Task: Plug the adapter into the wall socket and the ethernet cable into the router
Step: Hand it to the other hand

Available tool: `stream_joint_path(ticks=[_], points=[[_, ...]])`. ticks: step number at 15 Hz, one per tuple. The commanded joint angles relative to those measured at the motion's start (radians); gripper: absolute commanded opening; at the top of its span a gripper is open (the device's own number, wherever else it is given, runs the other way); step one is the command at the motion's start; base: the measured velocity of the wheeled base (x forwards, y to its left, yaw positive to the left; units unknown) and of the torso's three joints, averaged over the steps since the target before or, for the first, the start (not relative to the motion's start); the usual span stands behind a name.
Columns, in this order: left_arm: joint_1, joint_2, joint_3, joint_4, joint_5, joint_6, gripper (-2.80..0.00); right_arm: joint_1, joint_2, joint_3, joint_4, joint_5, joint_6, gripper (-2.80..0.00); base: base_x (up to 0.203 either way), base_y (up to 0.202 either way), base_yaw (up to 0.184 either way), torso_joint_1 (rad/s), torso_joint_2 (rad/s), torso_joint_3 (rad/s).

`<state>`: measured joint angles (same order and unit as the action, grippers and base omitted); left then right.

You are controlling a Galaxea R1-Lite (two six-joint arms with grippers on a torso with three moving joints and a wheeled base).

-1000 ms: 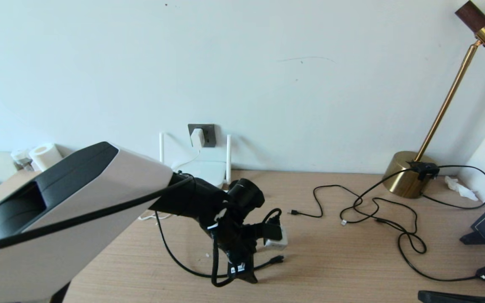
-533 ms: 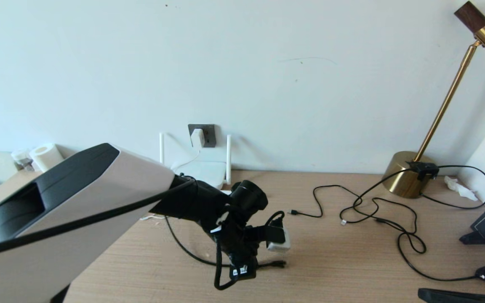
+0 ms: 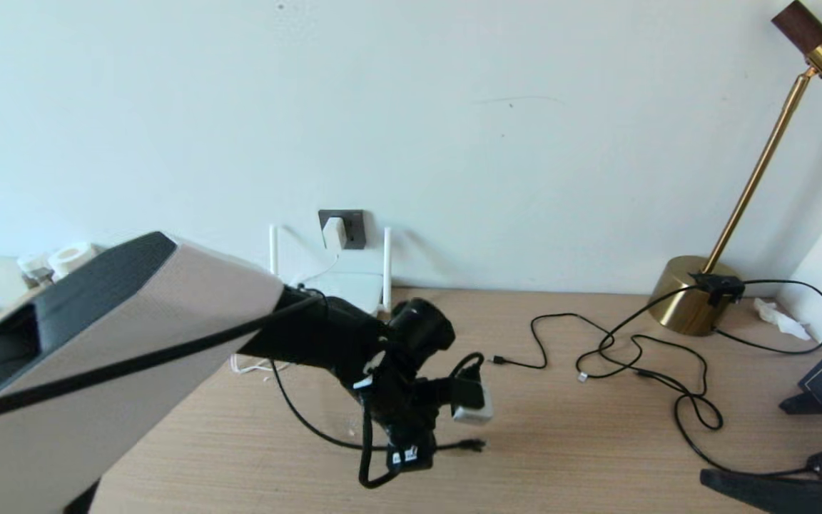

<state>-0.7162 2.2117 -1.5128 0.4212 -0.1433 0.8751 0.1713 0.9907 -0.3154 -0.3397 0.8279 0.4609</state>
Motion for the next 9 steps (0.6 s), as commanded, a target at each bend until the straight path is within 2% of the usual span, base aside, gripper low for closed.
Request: stream_joint_path(ticks=[1,2,5,9], points=[[-0.010,-0.124,-0.089,-0.002,-0.026,0.005,-2.80,0.001,0.060,-0.034,-0.008,0.005,0.021,-2.80,0.000,0.000,0.000,0.000,0.00,0.000],[-0.022,-0.161,-0.119,-0.007,-0.032,0.006,-2.80,0.001,0.086,-0.050,-0.018,0.005,0.026,0.00,0.000,0.000,0.000,0.000,0.00,0.000],[-0.101,-0.244,-0.163,-0.017,-0.036,0.008,-2.80,0.001,0.144,-0.103,-0.052,0.002,0.050,0.00,0.000,0.000,0.000,0.000,0.00,0.000],[-0.200,-0.315,-0.165,-0.017,-0.029,0.011,-2.80,-0.001,0.160,-0.132,-0.053,-0.004,0.048,0.00,0.000,0.000,0.000,0.000,0.00,0.000]])
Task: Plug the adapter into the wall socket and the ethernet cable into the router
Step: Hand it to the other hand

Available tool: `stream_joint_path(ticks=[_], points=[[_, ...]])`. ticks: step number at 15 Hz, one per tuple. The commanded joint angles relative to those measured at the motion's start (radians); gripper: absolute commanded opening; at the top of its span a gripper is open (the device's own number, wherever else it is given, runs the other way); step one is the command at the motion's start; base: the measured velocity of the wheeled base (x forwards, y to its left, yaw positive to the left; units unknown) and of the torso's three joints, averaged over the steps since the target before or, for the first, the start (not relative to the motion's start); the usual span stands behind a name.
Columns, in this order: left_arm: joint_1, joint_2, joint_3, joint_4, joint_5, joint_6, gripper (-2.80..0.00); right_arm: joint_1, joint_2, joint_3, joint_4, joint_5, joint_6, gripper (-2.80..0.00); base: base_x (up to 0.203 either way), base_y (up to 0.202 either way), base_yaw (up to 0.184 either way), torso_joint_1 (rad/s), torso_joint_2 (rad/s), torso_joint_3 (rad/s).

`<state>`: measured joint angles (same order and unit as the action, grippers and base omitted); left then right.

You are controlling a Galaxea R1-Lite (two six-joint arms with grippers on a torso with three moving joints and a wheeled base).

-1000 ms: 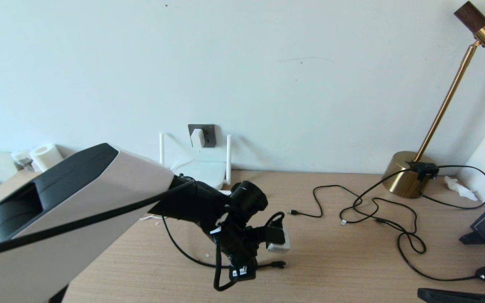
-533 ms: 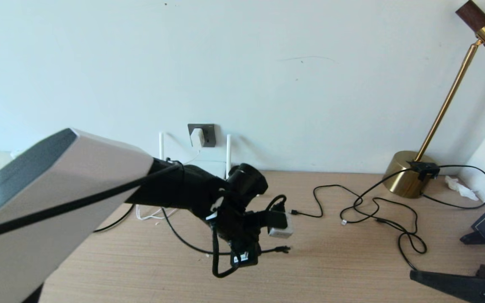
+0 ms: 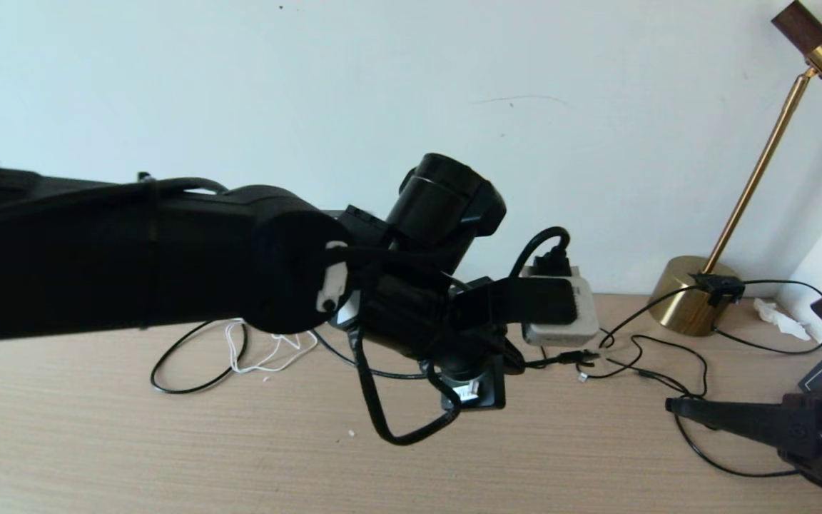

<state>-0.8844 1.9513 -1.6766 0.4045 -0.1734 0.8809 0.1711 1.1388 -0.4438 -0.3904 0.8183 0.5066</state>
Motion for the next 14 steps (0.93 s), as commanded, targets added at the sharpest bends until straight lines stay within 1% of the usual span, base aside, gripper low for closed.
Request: stream_joint_path(ticks=[1,6,8,11,14], points=[[-0.043,-0.073,0.003,0.002,0.005,0.006,-2.80,-0.001,0.010,-0.003,-0.002,0.005,0.003,0.00,0.000,0.000,0.000,0.000,0.00,0.000],[-0.071,-0.131,0.089,-0.005,0.021,0.005,-2.80,-0.001,-0.014,-0.011,-0.003,-0.009,0.001,0.00,0.000,0.000,0.000,0.000,0.00,0.000],[-0.079,-0.132,0.118,-0.039,0.024,0.004,-2.80,0.002,-0.027,-0.023,-0.002,-0.005,0.006,0.00,0.000,0.000,0.000,0.000,0.00,0.000],[-0.104,-0.114,0.127,-0.063,0.040,0.001,-2.80,0.002,-0.025,-0.027,-0.002,-0.004,0.004,0.00,0.000,0.000,0.000,0.000,0.00,0.000],[-0.126,-0.077,0.098,-0.068,0.041,0.001,-2.80,0.002,-0.024,-0.029,-0.004,-0.002,0.004,0.00,0.000,0.000,0.000,0.000,0.00,0.000]])
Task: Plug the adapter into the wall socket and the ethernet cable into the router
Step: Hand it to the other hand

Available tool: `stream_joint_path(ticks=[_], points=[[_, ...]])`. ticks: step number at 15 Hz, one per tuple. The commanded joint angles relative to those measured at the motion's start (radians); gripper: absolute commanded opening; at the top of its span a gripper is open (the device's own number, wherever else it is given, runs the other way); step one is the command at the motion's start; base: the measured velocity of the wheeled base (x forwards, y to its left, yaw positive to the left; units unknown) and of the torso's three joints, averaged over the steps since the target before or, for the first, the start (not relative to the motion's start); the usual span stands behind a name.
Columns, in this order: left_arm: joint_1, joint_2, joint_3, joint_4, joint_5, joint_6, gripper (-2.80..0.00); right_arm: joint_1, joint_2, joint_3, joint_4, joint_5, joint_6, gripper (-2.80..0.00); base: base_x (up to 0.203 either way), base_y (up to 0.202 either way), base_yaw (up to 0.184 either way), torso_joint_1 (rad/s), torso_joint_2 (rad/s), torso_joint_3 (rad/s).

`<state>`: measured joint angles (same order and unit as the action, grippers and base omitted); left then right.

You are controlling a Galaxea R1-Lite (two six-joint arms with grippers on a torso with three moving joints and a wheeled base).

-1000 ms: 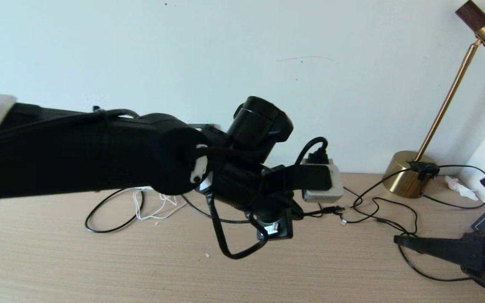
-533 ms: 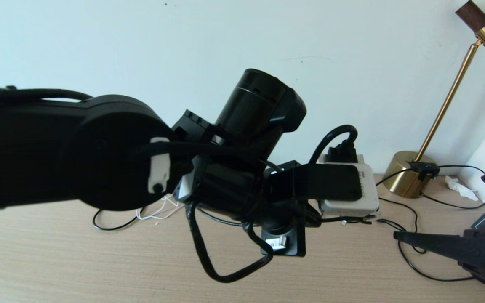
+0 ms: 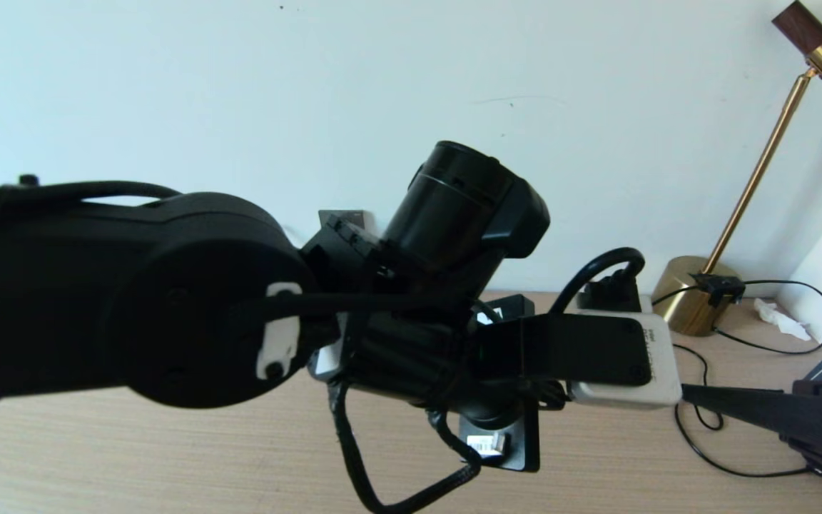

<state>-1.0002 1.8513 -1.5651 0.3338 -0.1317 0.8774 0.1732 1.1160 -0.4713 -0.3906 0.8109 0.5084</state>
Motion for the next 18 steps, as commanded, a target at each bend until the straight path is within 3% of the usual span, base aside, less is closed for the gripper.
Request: stream_joint_path(ticks=[1,11,12,18], points=[[-0.012,0.032,-0.025,0.002,0.000,0.005,-2.80,0.001,-0.001,-0.001,-0.002,0.005,0.002,0.00,0.000,0.000,0.000,0.000,0.00,0.000],[-0.017,0.074,-0.070,0.002,0.007,0.003,-2.80,0.017,0.000,0.012,-0.001,0.005,0.002,0.00,0.000,0.000,0.000,0.000,0.00,0.000],[-0.017,0.074,-0.070,0.002,0.007,0.003,-2.80,0.017,-0.001,0.013,-0.002,0.005,0.002,-2.80,0.000,0.000,0.000,0.000,0.00,0.000],[-0.044,0.071,-0.072,0.002,0.021,0.003,-2.80,0.017,0.012,0.010,-0.002,0.005,0.005,-2.80,0.000,0.000,0.000,0.000,0.00,0.000]])
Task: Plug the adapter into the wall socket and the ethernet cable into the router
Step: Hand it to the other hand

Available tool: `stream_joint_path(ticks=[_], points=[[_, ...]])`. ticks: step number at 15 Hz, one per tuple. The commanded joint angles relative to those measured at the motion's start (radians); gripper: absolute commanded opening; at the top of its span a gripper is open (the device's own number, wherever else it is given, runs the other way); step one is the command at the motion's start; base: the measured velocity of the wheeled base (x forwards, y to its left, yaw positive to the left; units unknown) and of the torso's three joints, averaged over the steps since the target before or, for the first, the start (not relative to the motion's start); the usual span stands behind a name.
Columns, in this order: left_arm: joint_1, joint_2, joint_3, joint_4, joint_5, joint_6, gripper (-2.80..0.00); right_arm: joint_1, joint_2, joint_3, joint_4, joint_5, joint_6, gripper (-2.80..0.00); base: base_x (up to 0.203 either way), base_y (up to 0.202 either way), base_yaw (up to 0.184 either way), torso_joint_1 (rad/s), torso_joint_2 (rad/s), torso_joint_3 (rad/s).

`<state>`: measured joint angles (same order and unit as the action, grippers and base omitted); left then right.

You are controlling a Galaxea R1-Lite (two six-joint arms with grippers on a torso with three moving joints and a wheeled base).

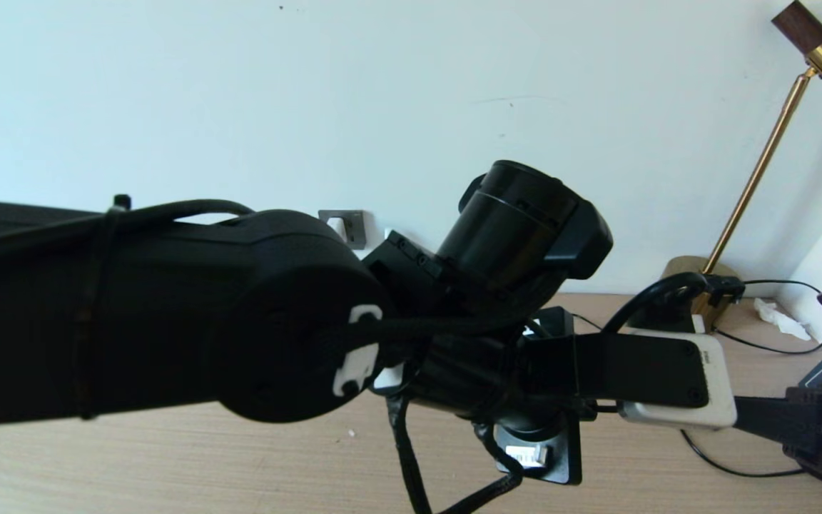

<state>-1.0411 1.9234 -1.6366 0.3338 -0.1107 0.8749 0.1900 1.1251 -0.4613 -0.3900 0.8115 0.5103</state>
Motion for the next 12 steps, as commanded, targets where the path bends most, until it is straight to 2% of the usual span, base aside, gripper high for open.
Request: stream_joint_path(ticks=[1,9,10,12], points=[[-0.004,0.000,0.000,0.002,0.000,0.005,-2.80,0.000,0.002,0.000,-0.003,0.005,0.005,-2.80,0.000,0.000,0.000,0.000,0.00,0.000],[-0.004,0.000,0.008,-0.025,0.023,0.007,-2.80,0.005,-0.022,0.006,0.003,0.005,0.016,-2.80,0.000,0.000,0.000,0.000,0.00,0.000],[-0.005,0.000,0.008,-0.025,0.023,0.007,0.00,0.005,-0.024,0.006,0.001,0.005,0.028,-2.80,0.000,0.000,0.000,0.000,0.00,0.000],[-0.010,-0.003,0.011,-0.028,0.024,0.007,0.00,0.006,-0.025,0.006,0.003,0.005,0.038,-2.80,0.000,0.000,0.000,0.000,0.00,0.000]])
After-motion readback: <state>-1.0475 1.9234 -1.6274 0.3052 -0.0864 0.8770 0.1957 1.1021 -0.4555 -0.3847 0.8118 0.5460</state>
